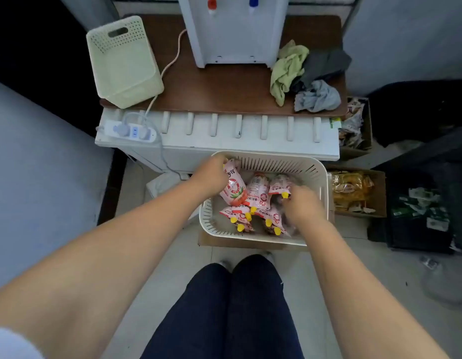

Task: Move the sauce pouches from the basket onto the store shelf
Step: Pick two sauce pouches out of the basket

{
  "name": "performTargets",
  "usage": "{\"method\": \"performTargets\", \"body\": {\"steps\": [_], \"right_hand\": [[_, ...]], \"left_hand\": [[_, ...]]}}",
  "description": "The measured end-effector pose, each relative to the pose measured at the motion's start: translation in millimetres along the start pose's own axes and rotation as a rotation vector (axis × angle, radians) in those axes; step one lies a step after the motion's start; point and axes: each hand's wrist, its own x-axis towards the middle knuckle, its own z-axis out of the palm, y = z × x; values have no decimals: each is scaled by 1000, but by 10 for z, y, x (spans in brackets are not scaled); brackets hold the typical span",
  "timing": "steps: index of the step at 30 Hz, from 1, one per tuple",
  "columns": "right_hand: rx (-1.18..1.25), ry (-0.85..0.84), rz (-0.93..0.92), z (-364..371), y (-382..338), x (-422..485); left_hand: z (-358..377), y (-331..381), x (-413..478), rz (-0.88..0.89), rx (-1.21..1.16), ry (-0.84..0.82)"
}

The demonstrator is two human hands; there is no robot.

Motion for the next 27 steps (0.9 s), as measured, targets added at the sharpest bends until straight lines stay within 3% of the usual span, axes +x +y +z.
{"method": "performTargets", "body": {"steps": [5, 15, 22, 27], "right_hand": [[-280, 8, -46, 419, 98, 234], [-513, 166, -120, 517, 260, 483], [-389, 219, -134, 622, 331, 701], [-207, 323, -183, 481, 460, 759]], "left_hand": [[389, -358, 259, -33, 92, -18], [618, -375, 544, -64, 189, 267], [670, -279, 541, 112, 496, 359], [535, -291, 644, 164, 453, 276]]}}
